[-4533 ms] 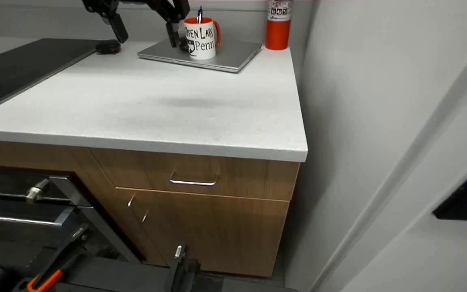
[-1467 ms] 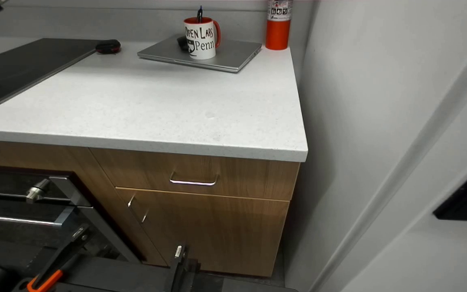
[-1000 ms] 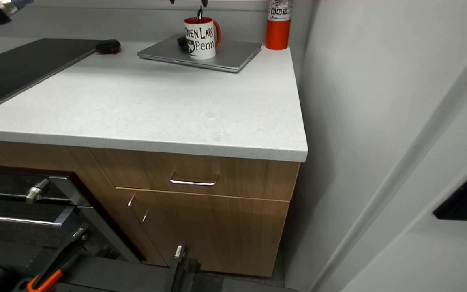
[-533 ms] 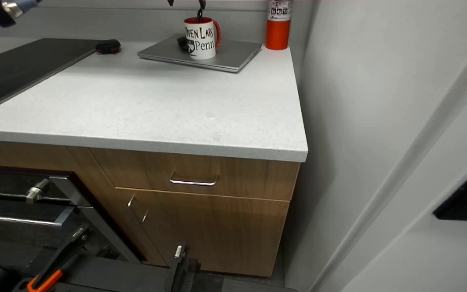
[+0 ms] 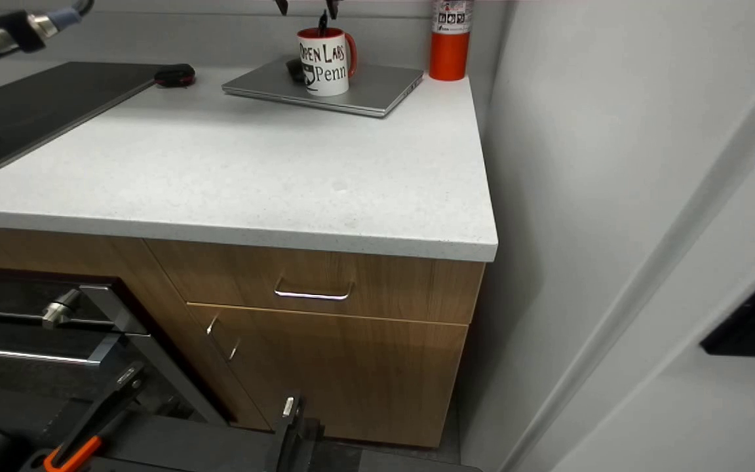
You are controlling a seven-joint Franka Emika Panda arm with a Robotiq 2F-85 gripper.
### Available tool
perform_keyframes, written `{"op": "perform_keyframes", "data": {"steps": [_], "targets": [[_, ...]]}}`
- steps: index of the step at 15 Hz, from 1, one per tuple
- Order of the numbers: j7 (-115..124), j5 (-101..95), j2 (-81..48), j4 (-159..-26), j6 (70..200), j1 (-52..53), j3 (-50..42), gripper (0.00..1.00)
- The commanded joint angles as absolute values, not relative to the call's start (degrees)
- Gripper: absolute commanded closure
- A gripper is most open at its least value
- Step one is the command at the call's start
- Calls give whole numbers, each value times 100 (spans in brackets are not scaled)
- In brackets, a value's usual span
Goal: Remove the pen from the mug
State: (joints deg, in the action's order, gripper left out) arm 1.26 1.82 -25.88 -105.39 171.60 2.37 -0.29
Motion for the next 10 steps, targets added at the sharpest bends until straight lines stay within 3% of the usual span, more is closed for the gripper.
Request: {"op": "perform_keyframes", "data": {"steps": [1,3,10], "targets": [[155,92,-2900,-10212,17369,226,-94,26],[157,100,-2922,-10188,17408,213,-107,32],[150,173,-2871,-10200,17635,126,-62,87]]}}
